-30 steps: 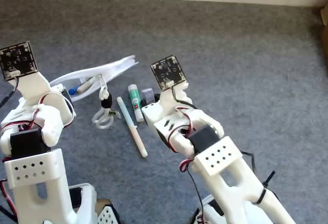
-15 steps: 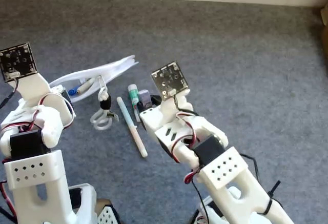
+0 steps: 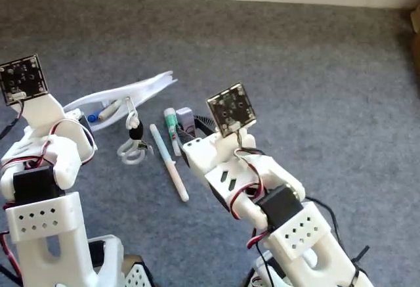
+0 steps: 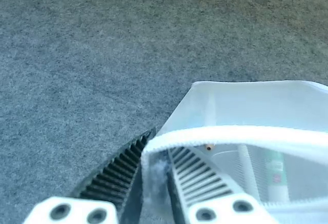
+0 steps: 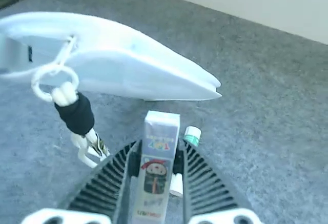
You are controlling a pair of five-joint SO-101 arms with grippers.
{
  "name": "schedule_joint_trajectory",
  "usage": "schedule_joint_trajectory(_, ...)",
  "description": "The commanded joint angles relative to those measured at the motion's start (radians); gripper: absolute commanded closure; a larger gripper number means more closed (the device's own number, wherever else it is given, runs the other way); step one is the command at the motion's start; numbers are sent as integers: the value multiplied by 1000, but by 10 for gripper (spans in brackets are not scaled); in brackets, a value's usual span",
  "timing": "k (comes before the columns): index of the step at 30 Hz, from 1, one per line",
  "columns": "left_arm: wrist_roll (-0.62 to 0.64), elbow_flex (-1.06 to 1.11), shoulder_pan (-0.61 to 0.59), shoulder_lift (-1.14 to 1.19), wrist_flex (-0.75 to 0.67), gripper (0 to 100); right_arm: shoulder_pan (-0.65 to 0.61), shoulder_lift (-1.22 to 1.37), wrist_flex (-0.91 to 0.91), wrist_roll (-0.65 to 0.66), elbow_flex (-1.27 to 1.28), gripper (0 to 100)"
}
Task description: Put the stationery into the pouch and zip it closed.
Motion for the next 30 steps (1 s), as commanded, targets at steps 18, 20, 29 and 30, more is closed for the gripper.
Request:
schedule_joint_trajectory(18, 3, 5, -18, 16, -18, 989, -85, -145, -31, -94, -13, 994)
schedule_joint_trajectory(20, 3, 5, -18, 16, -18, 989, -113, -151, -31, -94, -13, 994)
schedule_joint_trajectory(29, 3, 5, -16, 16, -18, 989, -174, -153, -116, -89, -13, 994)
schedule_joint_trajectory(30, 3, 4, -10, 16, -18, 989, -177, -153, -151, -87, -12, 994)
